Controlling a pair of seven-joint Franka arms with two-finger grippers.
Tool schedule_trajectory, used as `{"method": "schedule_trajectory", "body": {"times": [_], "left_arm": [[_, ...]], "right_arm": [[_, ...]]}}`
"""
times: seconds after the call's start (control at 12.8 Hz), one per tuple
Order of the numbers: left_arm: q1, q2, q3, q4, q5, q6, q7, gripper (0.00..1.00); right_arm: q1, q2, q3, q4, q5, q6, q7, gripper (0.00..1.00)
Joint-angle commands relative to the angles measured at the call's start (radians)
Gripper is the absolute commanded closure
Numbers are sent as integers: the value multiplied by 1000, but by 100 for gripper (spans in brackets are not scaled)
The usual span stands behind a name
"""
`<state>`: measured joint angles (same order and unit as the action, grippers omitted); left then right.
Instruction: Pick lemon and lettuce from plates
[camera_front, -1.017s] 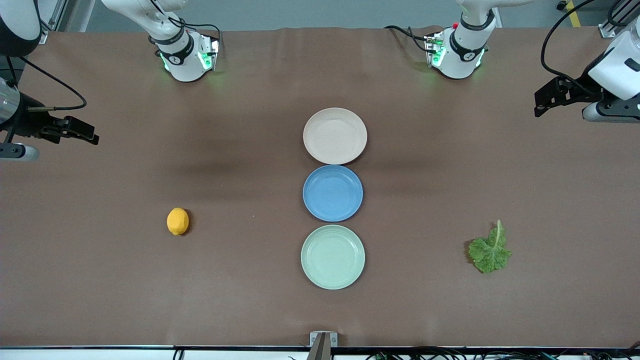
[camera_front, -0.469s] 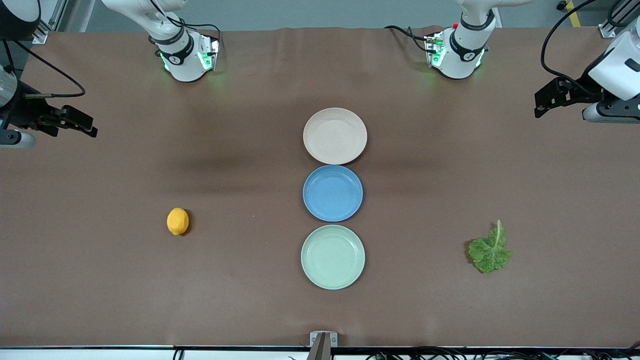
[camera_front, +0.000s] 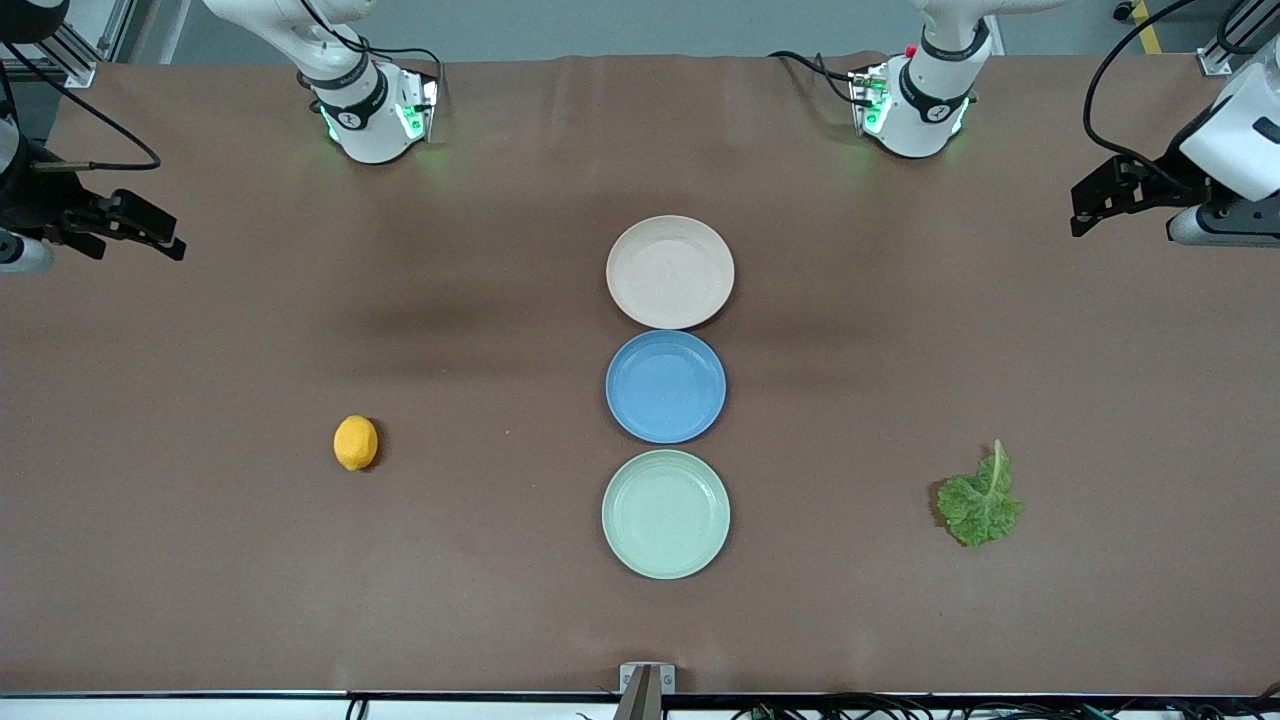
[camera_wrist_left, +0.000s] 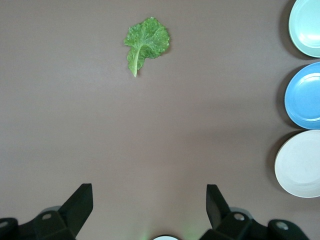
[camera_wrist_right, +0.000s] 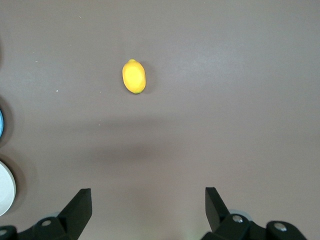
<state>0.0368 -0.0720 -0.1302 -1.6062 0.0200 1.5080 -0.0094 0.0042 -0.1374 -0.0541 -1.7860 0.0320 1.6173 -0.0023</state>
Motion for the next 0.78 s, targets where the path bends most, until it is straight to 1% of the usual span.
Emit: {"method": "schedule_trajectory", "body": {"times": [0.0, 0.31, 0.55, 0.7], "left_arm": [[3, 0, -3, 9, 14, 6, 19, 0], [5, 8, -2, 14, 12, 4, 19, 0], [2, 8, 0, 15, 23, 4, 14, 0], [3, 8, 1, 17, 23, 4, 11, 0]], "right_arm": [[-21, -33, 20, -41, -7, 15, 8, 0], [-20, -24, 20, -10, -7, 16, 4, 0], [-20, 19, 20, 40, -15, 12, -8, 0], [-20, 42, 20, 53, -43, 13, -34, 0]]}}
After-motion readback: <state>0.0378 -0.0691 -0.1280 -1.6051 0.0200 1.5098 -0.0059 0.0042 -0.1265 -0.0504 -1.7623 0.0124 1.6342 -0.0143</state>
